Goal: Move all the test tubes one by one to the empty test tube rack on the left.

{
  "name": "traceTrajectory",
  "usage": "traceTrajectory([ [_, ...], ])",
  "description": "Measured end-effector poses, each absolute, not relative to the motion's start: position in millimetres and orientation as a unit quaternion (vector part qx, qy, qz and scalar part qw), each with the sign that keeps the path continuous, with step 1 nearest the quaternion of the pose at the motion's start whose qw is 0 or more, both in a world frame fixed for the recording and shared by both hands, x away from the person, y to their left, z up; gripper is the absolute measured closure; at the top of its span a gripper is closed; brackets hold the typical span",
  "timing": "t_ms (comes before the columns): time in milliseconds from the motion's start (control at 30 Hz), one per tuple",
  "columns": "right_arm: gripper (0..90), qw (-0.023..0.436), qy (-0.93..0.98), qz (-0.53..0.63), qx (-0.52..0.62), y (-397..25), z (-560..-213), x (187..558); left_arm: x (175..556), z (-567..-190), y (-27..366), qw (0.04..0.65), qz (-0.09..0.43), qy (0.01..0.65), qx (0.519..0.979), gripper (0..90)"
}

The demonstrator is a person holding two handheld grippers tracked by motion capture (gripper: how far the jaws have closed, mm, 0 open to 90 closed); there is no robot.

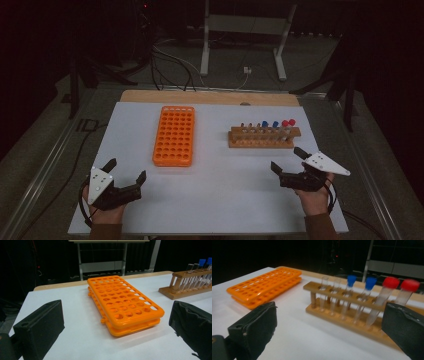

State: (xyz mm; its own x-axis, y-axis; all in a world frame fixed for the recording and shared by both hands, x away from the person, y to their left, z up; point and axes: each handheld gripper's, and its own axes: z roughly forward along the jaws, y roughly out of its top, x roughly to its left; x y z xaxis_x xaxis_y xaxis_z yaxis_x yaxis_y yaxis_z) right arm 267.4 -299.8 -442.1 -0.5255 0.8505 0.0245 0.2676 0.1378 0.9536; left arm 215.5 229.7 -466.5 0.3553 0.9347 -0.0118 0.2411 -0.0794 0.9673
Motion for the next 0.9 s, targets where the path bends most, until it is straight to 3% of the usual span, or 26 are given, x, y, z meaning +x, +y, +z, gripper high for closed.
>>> traceTrajectory([
  [300, 1.1, 0.297, 0.697, 0.503, 0.416, -310, -429, 300, 217, -468, 229, 0.508, 0.337, 0.453, 0.651, 0.6],
  [567, 8.3, 0.309, 0.685, 0.474, 0.459, -330, -437, 333, 218, -468, 230, 0.51, 0.336, 0.454, 0.649, 0.6],
  [800, 17.7, 0.309, 0.673, 0.452, 0.497, -339, -443, 352, 219, -469, 228, 0.509, 0.333, 0.452, 0.653, 0.6],
  [900, 32.4, 0.318, 0.665, 0.434, 0.517, -343, -446, 365, 219, -469, 228, 0.509, 0.334, 0.451, 0.653, 0.6],
])
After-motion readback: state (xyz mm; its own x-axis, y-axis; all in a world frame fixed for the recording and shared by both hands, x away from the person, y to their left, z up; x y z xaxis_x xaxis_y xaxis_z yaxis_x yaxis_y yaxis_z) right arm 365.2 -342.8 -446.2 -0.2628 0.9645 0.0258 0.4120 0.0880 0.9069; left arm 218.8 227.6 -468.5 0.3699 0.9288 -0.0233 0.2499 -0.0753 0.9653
